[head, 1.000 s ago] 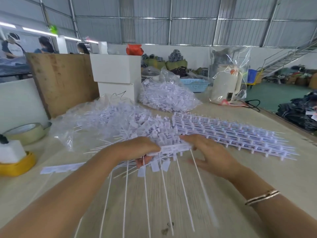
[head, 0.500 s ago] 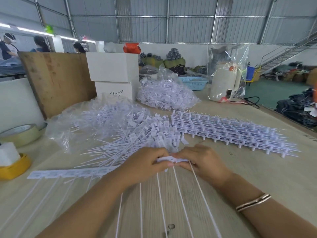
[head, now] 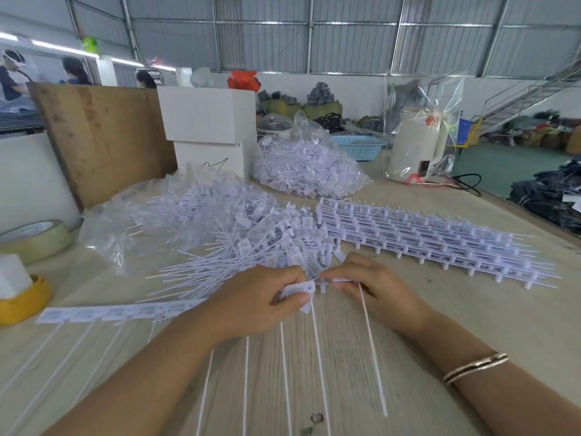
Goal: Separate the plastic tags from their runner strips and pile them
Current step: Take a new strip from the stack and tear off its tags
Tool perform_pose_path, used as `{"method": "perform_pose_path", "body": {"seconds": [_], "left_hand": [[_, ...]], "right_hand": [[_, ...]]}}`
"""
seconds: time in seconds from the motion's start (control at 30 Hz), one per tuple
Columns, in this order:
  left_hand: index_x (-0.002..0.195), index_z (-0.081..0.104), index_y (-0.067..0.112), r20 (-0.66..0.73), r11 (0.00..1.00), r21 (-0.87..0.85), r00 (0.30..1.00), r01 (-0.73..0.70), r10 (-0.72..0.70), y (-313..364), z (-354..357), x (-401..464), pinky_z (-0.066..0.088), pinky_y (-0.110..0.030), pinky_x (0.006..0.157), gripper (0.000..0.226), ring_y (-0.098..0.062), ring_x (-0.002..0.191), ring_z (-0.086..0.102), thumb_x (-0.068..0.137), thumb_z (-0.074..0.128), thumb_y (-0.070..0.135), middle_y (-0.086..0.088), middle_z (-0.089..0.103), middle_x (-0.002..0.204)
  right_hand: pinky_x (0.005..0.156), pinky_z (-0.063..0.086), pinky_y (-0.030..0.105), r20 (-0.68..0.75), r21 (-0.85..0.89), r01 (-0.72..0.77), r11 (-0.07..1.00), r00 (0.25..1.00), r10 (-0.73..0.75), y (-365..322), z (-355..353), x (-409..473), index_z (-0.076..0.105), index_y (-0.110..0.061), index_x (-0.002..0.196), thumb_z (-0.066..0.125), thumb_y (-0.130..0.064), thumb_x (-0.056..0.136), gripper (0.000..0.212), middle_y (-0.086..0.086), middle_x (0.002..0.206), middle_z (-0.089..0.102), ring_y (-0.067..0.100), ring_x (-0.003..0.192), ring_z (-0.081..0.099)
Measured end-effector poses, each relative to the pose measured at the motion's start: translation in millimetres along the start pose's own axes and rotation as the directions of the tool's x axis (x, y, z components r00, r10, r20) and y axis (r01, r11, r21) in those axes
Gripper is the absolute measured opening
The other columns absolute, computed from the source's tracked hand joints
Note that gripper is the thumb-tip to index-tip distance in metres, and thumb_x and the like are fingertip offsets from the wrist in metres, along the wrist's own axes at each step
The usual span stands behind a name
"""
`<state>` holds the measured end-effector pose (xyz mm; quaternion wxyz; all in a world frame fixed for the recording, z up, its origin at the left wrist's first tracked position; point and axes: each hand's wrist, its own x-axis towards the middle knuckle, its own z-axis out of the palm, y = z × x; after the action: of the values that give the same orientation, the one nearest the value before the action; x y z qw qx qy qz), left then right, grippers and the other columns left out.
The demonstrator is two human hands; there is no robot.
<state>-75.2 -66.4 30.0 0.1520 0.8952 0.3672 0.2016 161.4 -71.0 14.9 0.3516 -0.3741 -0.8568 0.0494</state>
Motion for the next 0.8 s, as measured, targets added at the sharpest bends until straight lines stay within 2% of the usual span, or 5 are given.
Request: {"method": "perform_pose_path", "body": {"seconds": [0.13, 0.3, 0.47, 0.67, 0.8], "left_hand": [[0.089, 0.054, 0.038, 0.040, 0.999, -0.028, 0.999, 0.030, -0.028, 1.4, -2.2, -1.5, 0.042, -0.039, 0.059, 0.009, -0.013, 0.059, 0.050, 0.085, 0.046, 0.033, 0.004, 0.058, 0.070], [0.094, 0.054, 0.041, 0.000, 0.999, 0.031, 0.999, 0.033, -0.033, 1.7, -2.0, -1.1, 0.041, -0.030, 0.060, 0.025, -0.006, 0.063, 0.051, 0.077, 0.036, 0.039, 0.008, 0.061, 0.078], [0.118, 0.041, 0.051, -0.103, 0.997, 0.079, 0.995, 0.016, -0.008, 3.7, -4.1, -0.9, 0.030, -0.019, 0.055, 0.047, 0.005, 0.073, 0.050, 0.075, 0.040, 0.032, 0.024, 0.055, 0.083], [0.118, 0.039, 0.052, -0.050, 0.999, 0.024, 0.998, 0.047, -0.046, 3.2, -3.7, -2.5, 0.029, -0.018, 0.045, 0.042, -0.007, 0.047, 0.046, 0.083, 0.046, 0.029, 0.009, 0.051, 0.055], [0.109, 0.041, 0.040, -0.048, 0.995, -0.091, 0.997, 0.051, -0.055, 2.9, 0.4, -0.3, 0.040, -0.033, 0.056, 0.031, -0.009, 0.056, 0.052, 0.085, 0.055, 0.026, 0.007, 0.059, 0.065]], "right_hand": [[0.068, 0.044, 0.030, 0.110, -0.087, 0.024, 0.996, 0.994, -0.014, -2.4, 3.9, 0.2, 0.063, -0.013, 0.119, 0.056, -0.009, 0.090, 0.031, -0.012, 0.090, 0.047, 0.006, 0.081, 0.048], [0.077, 0.041, 0.035, 0.242, -0.103, 0.028, 0.994, 0.970, -0.002, -2.7, 9.0, -0.6, 0.050, -0.019, 0.132, 0.043, 0.014, 0.078, 0.063, 0.004, 0.104, 0.052, 0.013, 0.092, 0.047], [0.078, 0.042, 0.028, 0.198, -0.038, 0.044, 0.998, 0.980, -0.036, -3.6, 6.1, -1.3, 0.061, -0.006, 0.119, 0.043, 0.019, 0.072, 0.056, 0.008, 0.104, 0.059, 0.012, 0.093, 0.052], [0.075, 0.038, 0.012, 0.008, -0.004, 0.006, 1.000, 1.000, -0.006, -21.2, -0.4, 0.5, 0.052, -0.021, 0.123, 0.046, -0.001, 0.080, 0.048, -0.009, 0.104, 0.052, -0.008, 0.087, 0.046], [0.071, 0.048, 0.031, 0.080, -0.138, 0.119, 0.983, 0.991, -0.108, -34.5, 7.1, 6.7, 0.055, -0.016, 0.124, 0.063, -0.013, 0.084, 0.041, 0.000, 0.102, 0.059, 0.013, 0.086, 0.057]]}}
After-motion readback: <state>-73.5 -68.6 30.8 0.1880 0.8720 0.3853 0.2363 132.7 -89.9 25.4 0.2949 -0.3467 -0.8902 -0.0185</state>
